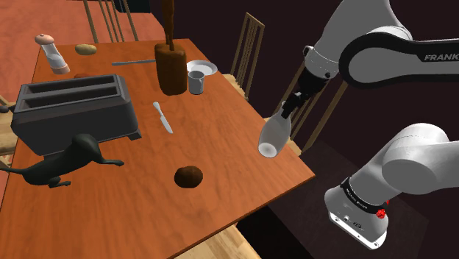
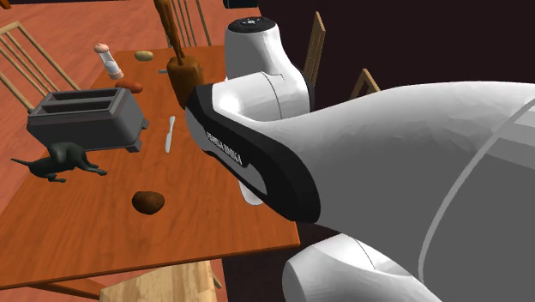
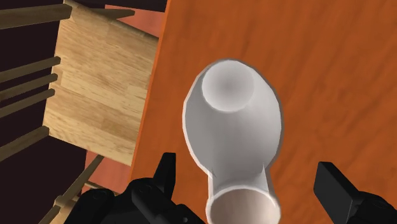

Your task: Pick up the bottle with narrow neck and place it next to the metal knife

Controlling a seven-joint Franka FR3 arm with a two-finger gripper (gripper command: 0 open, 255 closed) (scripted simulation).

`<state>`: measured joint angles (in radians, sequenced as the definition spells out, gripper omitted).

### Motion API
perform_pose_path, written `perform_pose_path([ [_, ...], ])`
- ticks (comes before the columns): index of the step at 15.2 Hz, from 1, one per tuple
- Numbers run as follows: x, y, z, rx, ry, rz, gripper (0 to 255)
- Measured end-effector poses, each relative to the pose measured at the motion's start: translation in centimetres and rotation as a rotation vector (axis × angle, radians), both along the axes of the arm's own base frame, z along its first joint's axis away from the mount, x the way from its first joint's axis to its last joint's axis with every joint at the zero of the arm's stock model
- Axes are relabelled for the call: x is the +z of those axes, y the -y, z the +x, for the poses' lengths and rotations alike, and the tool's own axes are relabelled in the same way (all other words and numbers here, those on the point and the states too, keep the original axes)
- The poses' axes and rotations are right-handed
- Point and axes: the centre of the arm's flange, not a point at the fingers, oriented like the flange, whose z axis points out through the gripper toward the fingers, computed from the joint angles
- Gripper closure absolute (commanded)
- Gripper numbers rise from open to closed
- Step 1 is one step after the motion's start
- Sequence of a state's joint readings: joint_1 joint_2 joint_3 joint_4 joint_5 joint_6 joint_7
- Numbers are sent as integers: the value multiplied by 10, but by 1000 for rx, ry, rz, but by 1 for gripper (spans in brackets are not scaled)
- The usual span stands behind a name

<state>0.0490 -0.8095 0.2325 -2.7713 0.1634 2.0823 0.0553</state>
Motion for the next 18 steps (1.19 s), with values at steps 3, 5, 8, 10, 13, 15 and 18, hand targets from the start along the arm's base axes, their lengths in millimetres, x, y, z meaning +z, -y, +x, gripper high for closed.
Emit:
perform_pose_path([
  [3,-12,0,2,0,0,0,0],
  [5,-14,0,3,0,0,0,0],
  [8,-14,0,3,0,1,0,0],
  [10,-14,0,3,0,1,0,255],
  [13,-14,-1,3,0,2,0,255],
  [15,-14,-1,3,0,2,0,255],
  [18,-14,-1,3,0,2,0,255],
])
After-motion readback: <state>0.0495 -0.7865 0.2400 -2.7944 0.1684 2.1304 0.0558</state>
